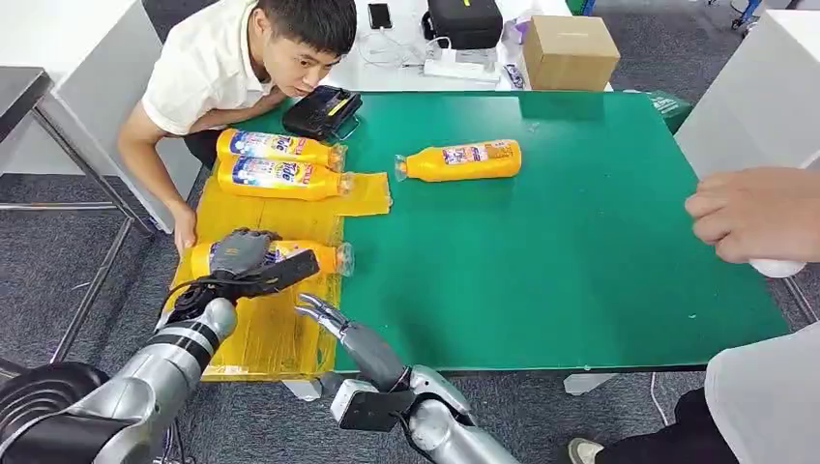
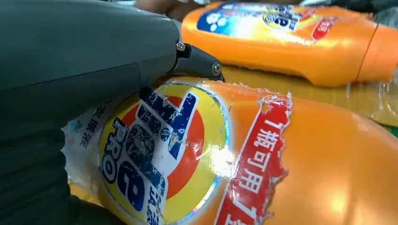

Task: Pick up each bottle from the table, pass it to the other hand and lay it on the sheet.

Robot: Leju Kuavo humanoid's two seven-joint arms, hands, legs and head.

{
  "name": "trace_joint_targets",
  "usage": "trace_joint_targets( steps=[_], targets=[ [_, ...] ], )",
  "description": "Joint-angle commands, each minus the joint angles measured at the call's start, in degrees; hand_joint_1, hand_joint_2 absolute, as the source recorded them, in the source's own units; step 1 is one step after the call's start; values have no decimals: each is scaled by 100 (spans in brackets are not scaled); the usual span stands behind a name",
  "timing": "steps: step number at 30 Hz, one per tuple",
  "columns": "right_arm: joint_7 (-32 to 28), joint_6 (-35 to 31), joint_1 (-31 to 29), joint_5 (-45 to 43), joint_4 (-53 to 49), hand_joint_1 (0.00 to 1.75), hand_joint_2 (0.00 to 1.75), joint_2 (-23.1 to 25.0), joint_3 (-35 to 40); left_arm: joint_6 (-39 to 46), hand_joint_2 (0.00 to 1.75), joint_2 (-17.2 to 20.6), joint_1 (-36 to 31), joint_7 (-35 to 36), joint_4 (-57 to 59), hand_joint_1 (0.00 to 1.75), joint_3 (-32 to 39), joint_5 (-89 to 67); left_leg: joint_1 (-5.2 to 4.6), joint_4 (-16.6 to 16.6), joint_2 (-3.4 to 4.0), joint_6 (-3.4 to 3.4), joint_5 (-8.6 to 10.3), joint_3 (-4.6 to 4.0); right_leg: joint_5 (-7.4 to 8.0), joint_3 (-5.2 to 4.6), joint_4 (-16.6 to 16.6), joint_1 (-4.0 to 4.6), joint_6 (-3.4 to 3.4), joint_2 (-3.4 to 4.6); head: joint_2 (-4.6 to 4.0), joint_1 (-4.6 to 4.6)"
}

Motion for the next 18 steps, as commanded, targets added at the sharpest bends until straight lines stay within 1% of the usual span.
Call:
trace_joint_targets(
  steps=[1,3,6,9,12,15,17,18],
  targets=[
    [-52,-11,-104,-57,192,0,0,-82,51,-430,175,-163,-262,-129,856,0,-186,42,-4,-8,0,2,2,17,0,18,-7,-3,0,-6,0,0],
    [-65,-48,-110,-86,237,0,0,-83,49,-660,175,-148,-277,-268,833,0,-259,55,-4,-8,-4,3,3,20,-1,24,-6,-3,0,-9,0,0],
    [-91,-100,-111,-98,325,0,0,-89,31,-933,175,-198,-277,-606,711,0,-166,344,-7,-15,3,3,4,29,1,31,-11,-5,-1,-6,0,0],
    [-122,-130,-107,-113,363,0,0,-94,54,-1148,175,-243,-234,-1004,519,0,41,807,-5,-12,-7,2,4,26,0,32,-9,-3,-1,-13,0,0],
    [-154,-170,-105,-137,413,0,0,-91,83,-1346,175,-311,-89,-1464,123,0,440,1635,-4,-7,-8,2,4,20,1,26,-6,-2,1,-10,0,0],
    [-160,-179,-102,-141,415,0,0,-94,88,-1367,175,-308,-63,-1458,48,0,407,1676,-5,-8,-5,3,4,21,1,26,-7,-3,1,-8,0,0],
    [-169,-197,-98,-172,419,0,0,-97,88,-1508,175,-378,58,-1670,-164,0,670,2275,-4,-7,-2,2,2,22,0,26,-7,-2,0,-8,0,2],
    [-170,-207,-103,-183,442,0,0,-101,91,-1611,175,-382,141,-1762,-335,0,690,2547,-4,-8,-3,3,2,22,1,26,-7,-2,1,-7,0,0]
  ],
)
